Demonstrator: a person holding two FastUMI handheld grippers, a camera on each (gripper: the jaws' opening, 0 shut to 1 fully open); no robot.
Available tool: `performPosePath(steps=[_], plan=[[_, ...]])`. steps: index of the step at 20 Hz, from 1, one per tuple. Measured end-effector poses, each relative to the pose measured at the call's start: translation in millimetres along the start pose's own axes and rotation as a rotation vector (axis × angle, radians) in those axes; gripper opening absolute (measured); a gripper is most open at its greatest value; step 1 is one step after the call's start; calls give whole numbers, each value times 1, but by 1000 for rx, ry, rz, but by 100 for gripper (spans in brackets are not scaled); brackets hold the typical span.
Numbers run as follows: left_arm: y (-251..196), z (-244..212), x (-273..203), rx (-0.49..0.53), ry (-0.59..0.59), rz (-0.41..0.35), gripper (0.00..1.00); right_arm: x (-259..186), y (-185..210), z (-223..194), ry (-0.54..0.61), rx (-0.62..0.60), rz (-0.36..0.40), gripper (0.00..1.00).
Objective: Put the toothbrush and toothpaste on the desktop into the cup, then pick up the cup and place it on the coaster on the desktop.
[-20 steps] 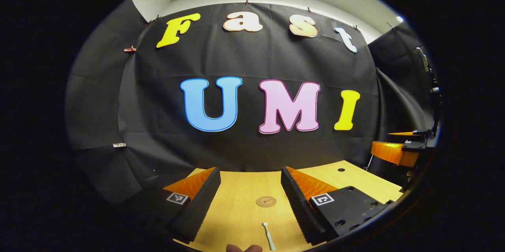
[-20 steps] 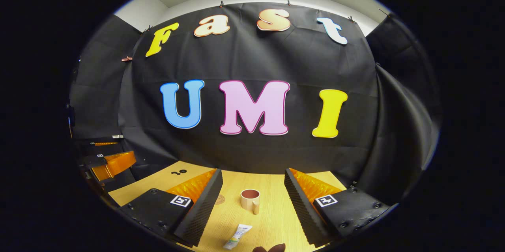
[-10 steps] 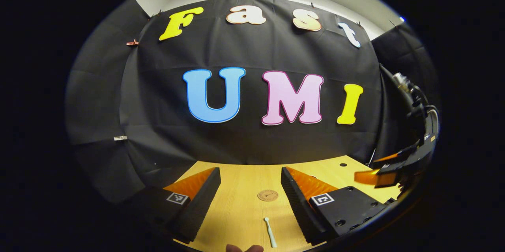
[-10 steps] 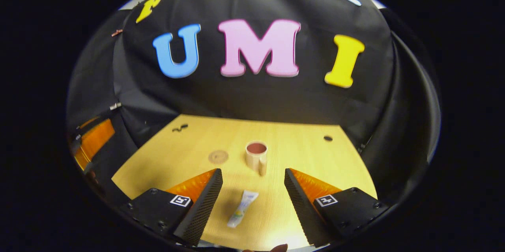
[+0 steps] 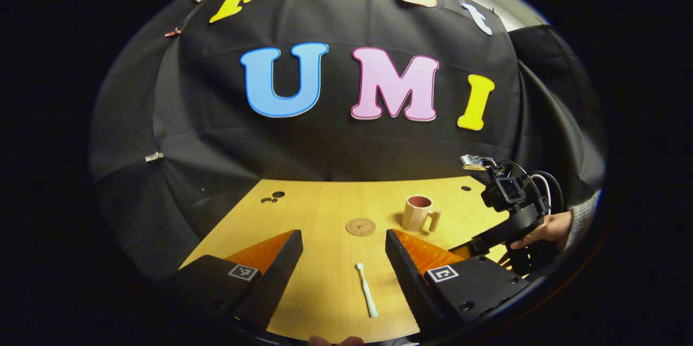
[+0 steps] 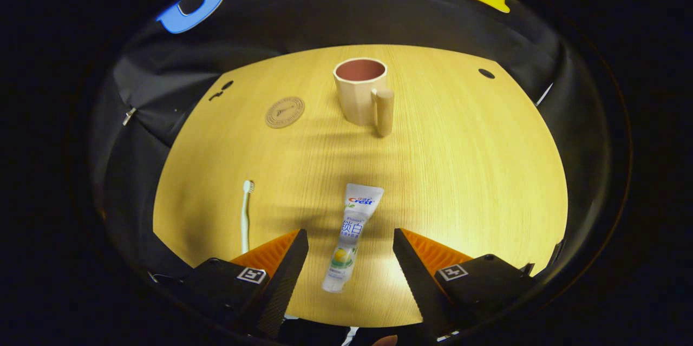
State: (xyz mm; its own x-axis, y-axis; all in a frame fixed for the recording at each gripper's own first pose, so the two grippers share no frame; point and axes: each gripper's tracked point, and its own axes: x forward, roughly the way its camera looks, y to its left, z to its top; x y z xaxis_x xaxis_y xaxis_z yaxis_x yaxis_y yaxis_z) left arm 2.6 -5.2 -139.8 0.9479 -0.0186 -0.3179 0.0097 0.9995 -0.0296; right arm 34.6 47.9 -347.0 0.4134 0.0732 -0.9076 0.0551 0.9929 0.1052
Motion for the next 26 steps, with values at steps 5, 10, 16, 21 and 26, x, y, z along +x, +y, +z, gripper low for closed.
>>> performPosePath(steps=[5, 10, 16, 21, 26], plan=[[-3, -28, 10, -12, 70, 28, 97, 38, -6, -8, 91, 8, -48, 93], [-7, -42, 19, -35, 107, 34, 97, 55, -5, -13, 138, 12, -64, 70], [-12, -74, 41, -51, 229, 47, 97, 54, -2, -11, 106, -39, 3, 26], [-32, -116, 66, -80, 390, 7, 98, 28, 1, 8, -56, -27, 136, 23], [-37, -150, 96, -100, 526, 16, 97, -18, -8, 39, -263, -24, 256, 23]])
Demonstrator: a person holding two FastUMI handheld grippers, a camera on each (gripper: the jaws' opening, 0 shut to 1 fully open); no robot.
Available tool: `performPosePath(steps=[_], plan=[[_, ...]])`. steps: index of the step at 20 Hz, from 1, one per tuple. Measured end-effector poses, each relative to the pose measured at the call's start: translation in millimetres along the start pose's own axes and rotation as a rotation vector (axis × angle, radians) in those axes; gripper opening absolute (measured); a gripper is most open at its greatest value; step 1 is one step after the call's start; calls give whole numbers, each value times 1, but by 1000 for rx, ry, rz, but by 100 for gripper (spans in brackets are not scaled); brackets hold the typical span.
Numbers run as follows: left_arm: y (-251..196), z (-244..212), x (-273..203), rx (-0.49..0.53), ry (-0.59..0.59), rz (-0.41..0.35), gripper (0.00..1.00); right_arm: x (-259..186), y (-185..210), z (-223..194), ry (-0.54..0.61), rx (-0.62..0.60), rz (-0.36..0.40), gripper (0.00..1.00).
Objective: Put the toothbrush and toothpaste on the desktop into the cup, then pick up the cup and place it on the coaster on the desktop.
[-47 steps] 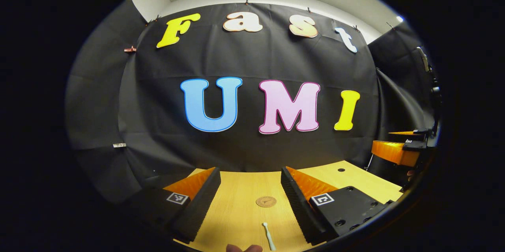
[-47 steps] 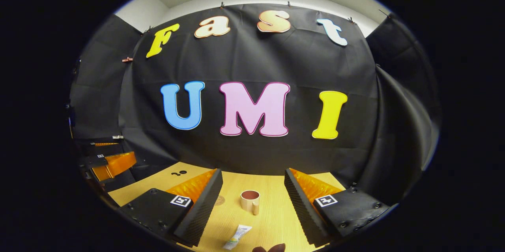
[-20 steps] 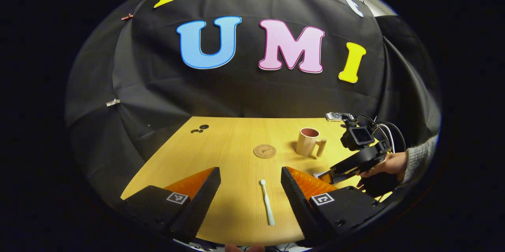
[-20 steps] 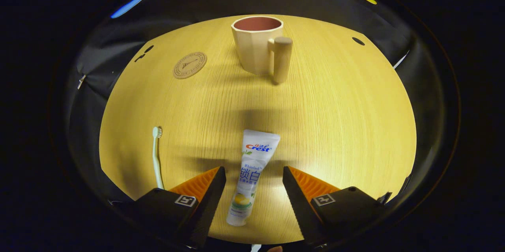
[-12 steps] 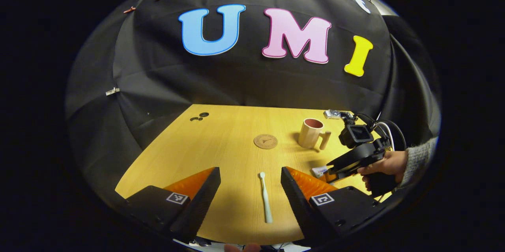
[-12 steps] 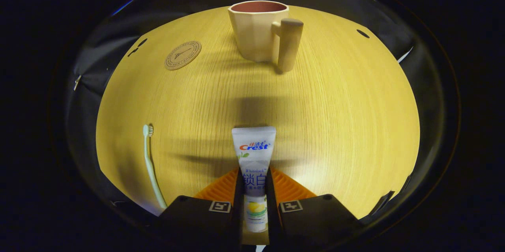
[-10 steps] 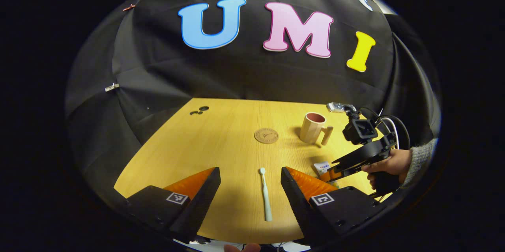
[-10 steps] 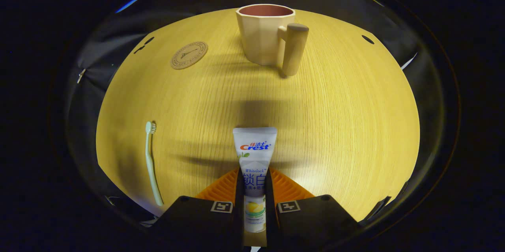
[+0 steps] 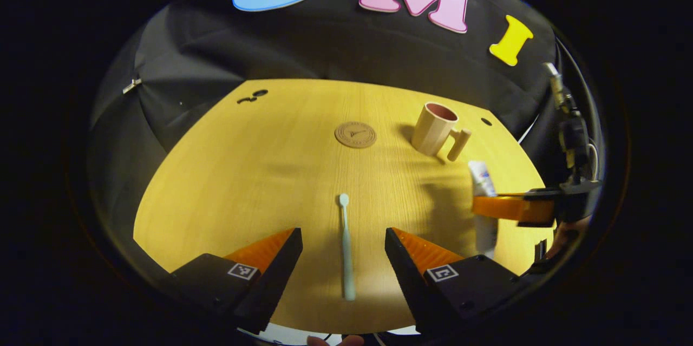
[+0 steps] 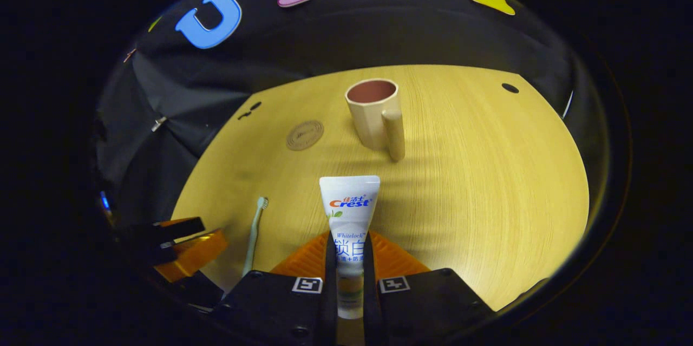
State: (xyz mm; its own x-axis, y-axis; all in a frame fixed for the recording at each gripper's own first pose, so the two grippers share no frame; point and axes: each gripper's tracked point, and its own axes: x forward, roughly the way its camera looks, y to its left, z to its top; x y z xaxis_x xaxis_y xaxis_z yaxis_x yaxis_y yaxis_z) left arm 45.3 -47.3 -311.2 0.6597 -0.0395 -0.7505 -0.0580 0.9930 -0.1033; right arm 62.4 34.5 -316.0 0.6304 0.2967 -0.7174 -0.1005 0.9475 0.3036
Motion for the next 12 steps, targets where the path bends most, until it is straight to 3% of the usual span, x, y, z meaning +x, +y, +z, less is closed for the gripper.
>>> performPosePath(steps=[6, 12], plan=[[7, -24, 35, 45, 140, 52, 97, -43, -6, 39, -149, -6, 75, 23], [12, -40, 59, 54, 241, 102, 95, -56, -30, 54, -179, -17, 68, 23]])
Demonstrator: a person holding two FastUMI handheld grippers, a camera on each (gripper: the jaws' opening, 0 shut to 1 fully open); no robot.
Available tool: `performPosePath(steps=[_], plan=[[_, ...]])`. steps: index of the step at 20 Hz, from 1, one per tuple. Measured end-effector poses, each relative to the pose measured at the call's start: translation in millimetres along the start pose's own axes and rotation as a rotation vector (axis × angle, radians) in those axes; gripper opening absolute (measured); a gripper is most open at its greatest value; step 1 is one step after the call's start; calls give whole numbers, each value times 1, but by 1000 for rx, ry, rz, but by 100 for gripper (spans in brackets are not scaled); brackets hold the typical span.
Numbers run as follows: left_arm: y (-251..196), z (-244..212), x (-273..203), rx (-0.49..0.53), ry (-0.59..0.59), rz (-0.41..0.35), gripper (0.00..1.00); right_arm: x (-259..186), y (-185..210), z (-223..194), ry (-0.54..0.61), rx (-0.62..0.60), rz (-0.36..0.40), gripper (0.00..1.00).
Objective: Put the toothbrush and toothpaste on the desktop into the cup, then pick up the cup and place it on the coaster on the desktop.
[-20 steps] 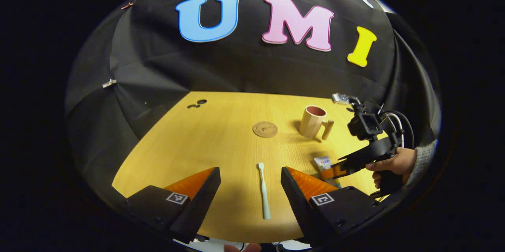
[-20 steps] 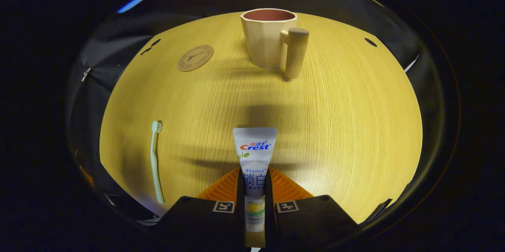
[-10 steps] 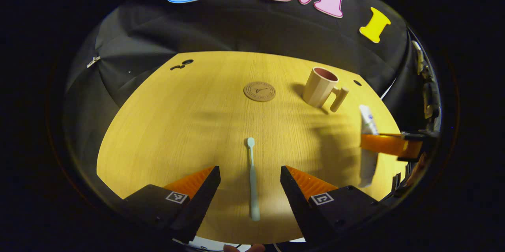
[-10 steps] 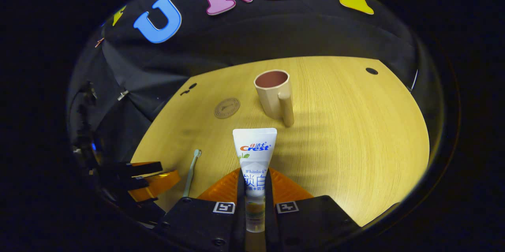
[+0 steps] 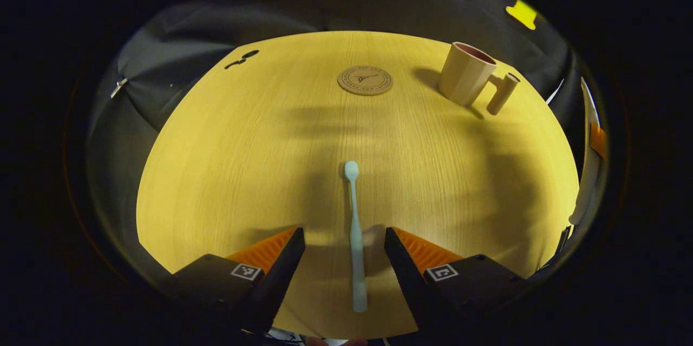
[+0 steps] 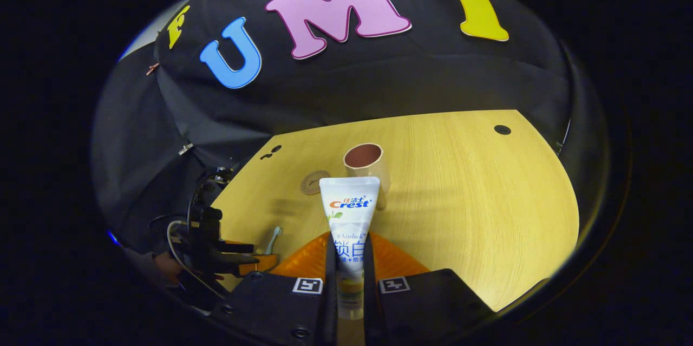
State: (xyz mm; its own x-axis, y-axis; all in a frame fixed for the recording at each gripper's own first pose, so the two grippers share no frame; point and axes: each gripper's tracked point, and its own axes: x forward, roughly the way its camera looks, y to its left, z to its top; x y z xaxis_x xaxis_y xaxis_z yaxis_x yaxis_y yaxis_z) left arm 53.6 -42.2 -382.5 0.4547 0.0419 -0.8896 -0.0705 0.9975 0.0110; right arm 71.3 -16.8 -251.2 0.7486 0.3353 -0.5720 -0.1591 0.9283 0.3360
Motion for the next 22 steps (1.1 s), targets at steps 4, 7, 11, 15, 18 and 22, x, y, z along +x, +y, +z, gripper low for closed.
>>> performPosePath(steps=[4, 7, 11, 15, 18, 22], plan=[[-3, 3, 4, -15, 9, -15, 94, -4, -15, 3, -5, 16, -17, 23], [-4, -1, 3, -23, 31, -14, 67, -4, -22, 7, -14, 32, -26, 23], [-7, -1, 6, -4, 34, -8, 22, -3, -24, 10, -21, 35, -26, 23], [-7, 4, 0, -45, -4, -48, 2, -3, -22, 10, -36, 40, -18, 23], [-9, 10, -5, -107, -45, -106, 7, -6, -19, 12, -60, 54, -4, 23], [-20, 46, -37, -146, -208, -194, 6, -12, -6, 28, -110, 94, 19, 23]])
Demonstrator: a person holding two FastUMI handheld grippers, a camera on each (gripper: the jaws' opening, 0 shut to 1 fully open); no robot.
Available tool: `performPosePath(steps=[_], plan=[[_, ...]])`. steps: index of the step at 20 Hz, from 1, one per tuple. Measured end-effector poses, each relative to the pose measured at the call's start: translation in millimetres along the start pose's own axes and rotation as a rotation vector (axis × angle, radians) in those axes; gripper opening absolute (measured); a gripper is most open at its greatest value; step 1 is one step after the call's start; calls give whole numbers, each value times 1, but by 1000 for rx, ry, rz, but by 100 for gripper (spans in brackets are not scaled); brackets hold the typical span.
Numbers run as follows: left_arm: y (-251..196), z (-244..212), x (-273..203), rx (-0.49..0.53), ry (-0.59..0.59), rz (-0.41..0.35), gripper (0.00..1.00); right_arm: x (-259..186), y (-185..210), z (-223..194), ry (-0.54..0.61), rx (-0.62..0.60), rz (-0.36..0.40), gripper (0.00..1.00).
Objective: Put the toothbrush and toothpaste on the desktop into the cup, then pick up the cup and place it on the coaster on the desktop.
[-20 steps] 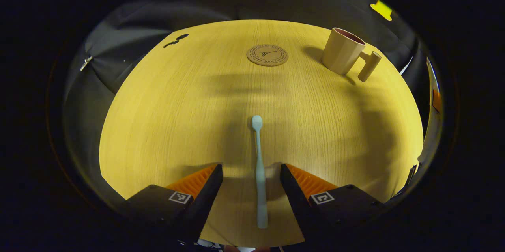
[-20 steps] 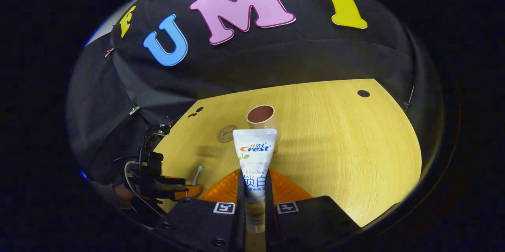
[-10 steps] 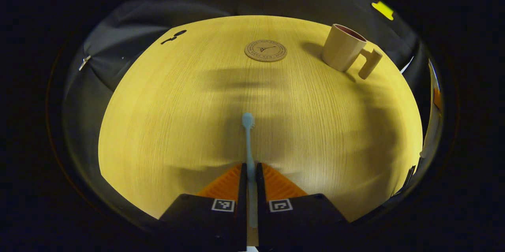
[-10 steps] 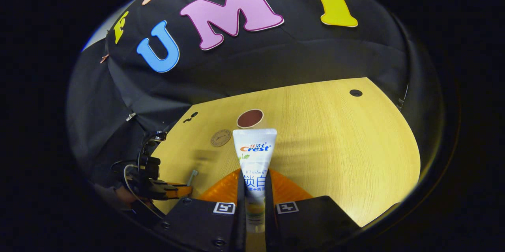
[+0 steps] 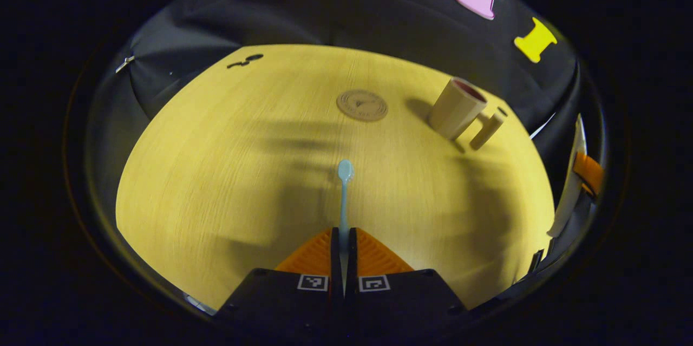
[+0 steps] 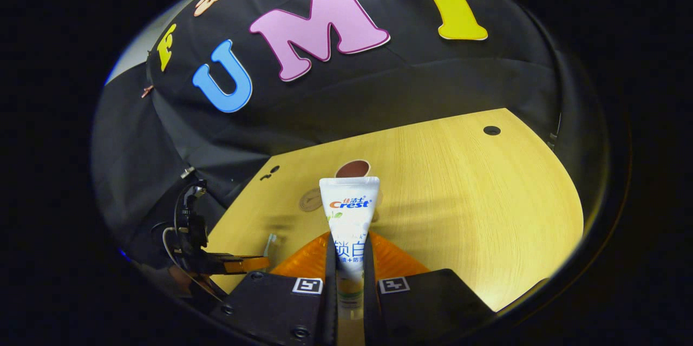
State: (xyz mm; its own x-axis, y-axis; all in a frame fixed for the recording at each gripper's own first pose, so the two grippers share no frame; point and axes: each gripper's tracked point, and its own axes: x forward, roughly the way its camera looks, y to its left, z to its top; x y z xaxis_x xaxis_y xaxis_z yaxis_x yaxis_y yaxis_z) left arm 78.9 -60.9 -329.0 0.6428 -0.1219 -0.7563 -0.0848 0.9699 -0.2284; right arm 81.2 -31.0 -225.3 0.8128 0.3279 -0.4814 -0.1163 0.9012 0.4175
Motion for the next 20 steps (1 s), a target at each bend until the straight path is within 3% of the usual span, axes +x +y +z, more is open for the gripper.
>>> performPosePath(steps=[6, 12, 20], plan=[[-66, 81, -49, -25, -260, -215, 6, 28, 23, 88, -176, -34, 65, 23], [-92, 104, -69, -54, -355, -269, 6, 107, 38, 157, -322, -60, 132, 22], [-115, 121, -68, -100, -444, -284, 6, 210, 13, 127, -281, -123, 107, 23]])
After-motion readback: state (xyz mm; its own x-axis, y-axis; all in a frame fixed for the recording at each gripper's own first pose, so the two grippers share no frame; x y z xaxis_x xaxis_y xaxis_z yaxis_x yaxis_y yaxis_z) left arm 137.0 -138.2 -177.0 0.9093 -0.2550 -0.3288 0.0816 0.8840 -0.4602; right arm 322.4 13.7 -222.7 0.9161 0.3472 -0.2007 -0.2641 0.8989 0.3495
